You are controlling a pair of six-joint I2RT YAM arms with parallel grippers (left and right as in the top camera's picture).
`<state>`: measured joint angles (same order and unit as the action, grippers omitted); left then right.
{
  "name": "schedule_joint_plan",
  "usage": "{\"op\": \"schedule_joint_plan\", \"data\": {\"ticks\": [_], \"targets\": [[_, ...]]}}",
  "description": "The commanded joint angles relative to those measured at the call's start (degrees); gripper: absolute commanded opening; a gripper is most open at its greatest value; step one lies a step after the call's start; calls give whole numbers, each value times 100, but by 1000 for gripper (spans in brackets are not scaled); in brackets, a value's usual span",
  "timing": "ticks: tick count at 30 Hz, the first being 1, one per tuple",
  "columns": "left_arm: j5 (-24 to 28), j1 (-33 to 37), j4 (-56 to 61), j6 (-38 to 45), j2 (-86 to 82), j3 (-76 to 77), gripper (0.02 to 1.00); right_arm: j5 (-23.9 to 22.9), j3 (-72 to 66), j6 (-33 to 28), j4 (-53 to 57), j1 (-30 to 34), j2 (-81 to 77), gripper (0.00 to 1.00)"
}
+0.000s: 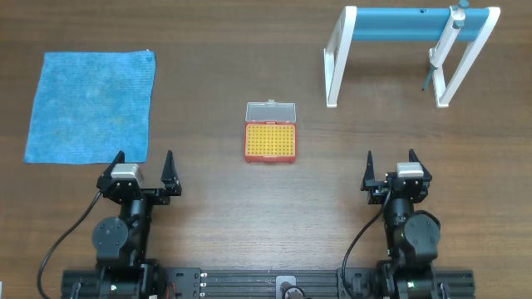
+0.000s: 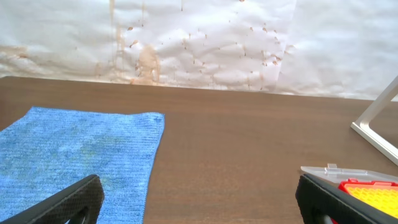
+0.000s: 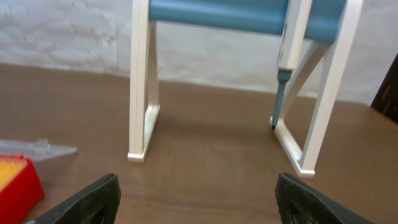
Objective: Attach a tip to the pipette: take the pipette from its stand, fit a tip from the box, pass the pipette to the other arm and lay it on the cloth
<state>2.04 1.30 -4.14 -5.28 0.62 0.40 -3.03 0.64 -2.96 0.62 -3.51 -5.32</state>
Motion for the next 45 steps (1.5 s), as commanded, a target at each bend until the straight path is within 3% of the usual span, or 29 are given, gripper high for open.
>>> {"op": "schedule_joint_plan", "data": {"ticks": [1, 7, 11, 16, 18, 19, 22, 23, 24, 27, 31, 41, 45], "targets": [[125, -28, -37, -26, -42, -9, 998, -85, 511, -76, -319, -28, -1257, 814], [125, -28, -35, -26, -42, -9, 998, -87, 1930, -79, -179, -28, -3163, 814], [125, -28, -35, -26, -42, -9, 998, -439, 3270, -79, 885, -2, -4046, 814], [125, -28, -37, -26, -42, -9, 998, -238, 4380, -258, 1633, 627, -4485, 814], [125, -28, -35, -26, -42, -9, 998, 164, 4496, -343, 1606, 1099, -4485, 814], [125, -28, -37, -26, -42, -9, 998, 791, 4531, -492, 1593, 1707, -4483, 814], [125, -28, -35, -26, -42, -9, 998, 2133, 4531, -846, 1534, 2649, -4555, 814], [125, -28, -37, -26, -42, -9, 998, 2907, 4531, -1060, 1458, 3145, -4642, 814], [125, -28, -35, -26, -42, -9, 998, 3329, 4531, -1176, 1370, 3425, -4719, 814], [125, -28, -35, -26, -42, -9, 998, 4135, 4531, -1357, 960, 3976, -5075, 814], [125, -28, -37, -26, -42, -9, 998, 4758, 4531, -1364, 273, 3991, -5672, 814], [125, -28, -35, -26, -42, -9, 998, 4695, 4531, -839, -1366, 3521, -7069, 814], [125, -28, -37, -26, -42, -9, 998, 4203, 4531, -149, -1904, 3357, -7488, 816]]}}
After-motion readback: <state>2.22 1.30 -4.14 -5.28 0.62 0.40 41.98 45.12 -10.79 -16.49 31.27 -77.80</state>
